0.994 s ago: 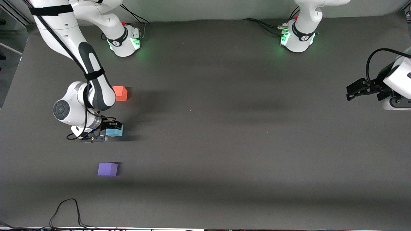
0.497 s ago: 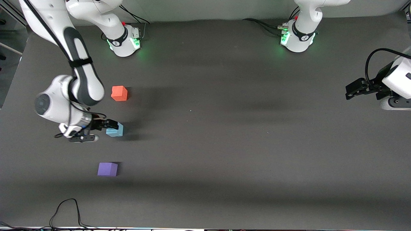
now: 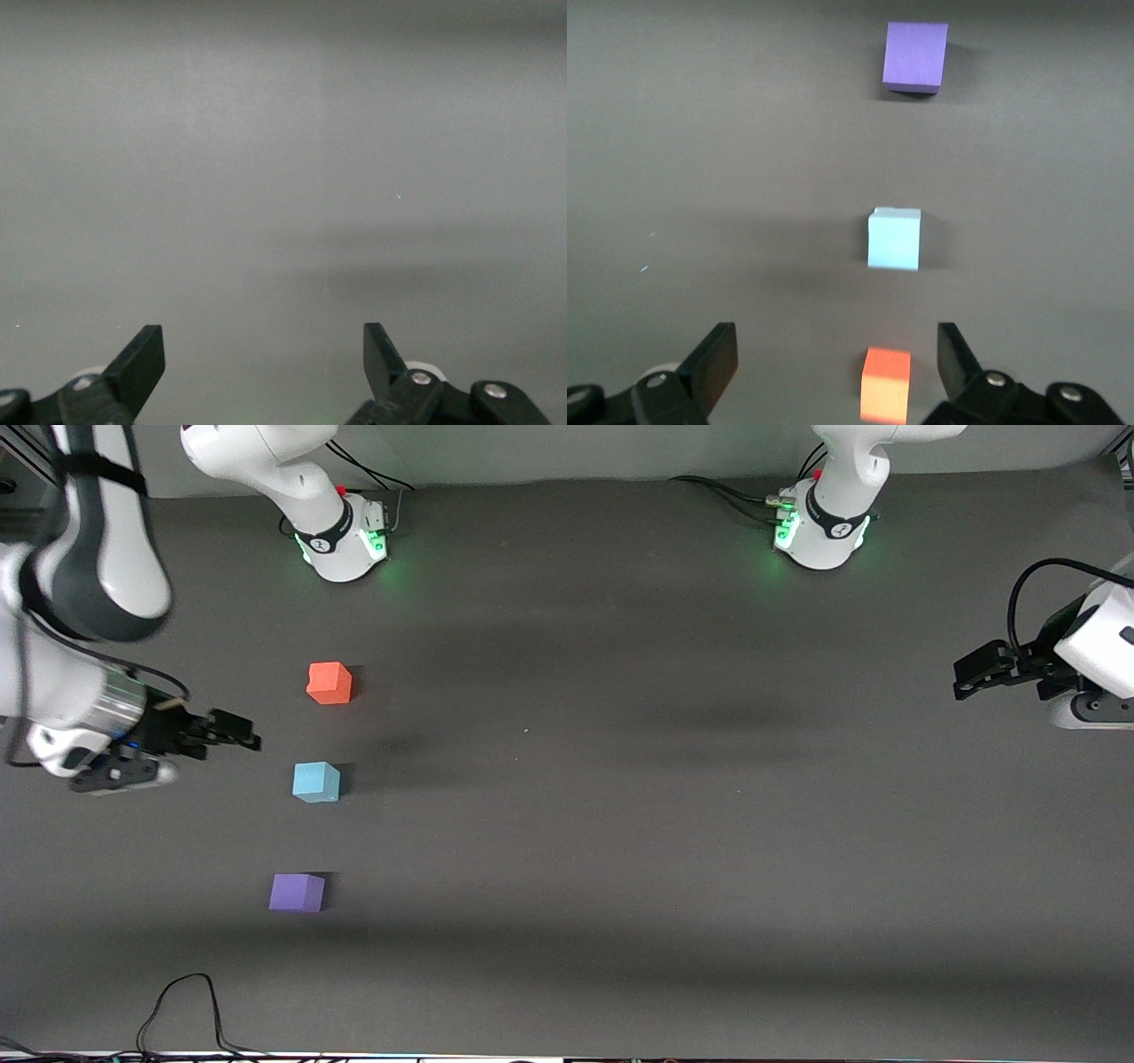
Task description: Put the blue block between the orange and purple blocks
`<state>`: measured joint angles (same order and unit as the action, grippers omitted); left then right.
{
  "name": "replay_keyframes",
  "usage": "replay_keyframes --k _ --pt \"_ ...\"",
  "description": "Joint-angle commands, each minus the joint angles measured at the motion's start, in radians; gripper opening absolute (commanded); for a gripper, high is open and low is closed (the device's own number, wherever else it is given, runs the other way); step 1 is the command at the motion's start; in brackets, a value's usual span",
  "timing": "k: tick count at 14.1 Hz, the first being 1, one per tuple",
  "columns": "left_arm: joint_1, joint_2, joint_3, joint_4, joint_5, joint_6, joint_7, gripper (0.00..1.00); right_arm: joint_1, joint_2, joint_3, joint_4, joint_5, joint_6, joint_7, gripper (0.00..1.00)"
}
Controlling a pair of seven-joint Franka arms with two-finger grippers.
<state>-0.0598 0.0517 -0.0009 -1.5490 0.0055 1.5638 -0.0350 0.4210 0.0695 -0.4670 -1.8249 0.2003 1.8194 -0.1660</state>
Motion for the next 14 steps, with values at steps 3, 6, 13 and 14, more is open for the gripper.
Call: replay_keyframes --k 3,6,13,14 --pt "-0.002 -0.016 -0.004 -0.011 -0.012 -0.004 0.004 1.00 0.007 -0.054 -0.007 0.148 -0.027 -0.189 0.066 1.00" --pt "-0.003 -0.016 -0.004 -0.011 -0.013 -0.002 0.004 1.00 -0.167 -0.118 0.223 0.139 -0.090 -0.230 0.146 1.00" --pt "-0.003 -0.016 -0.004 -0.013 -0.013 -0.002 0.004 1.00 -0.339 -0.132 0.392 0.113 -0.163 -0.232 0.149 1.00" --pt "-0.003 -0.016 -0.004 -0.013 -0.013 -0.001 0.004 1.00 -0.344 -0.137 0.398 0.105 -0.167 -0.232 0.149 1.00"
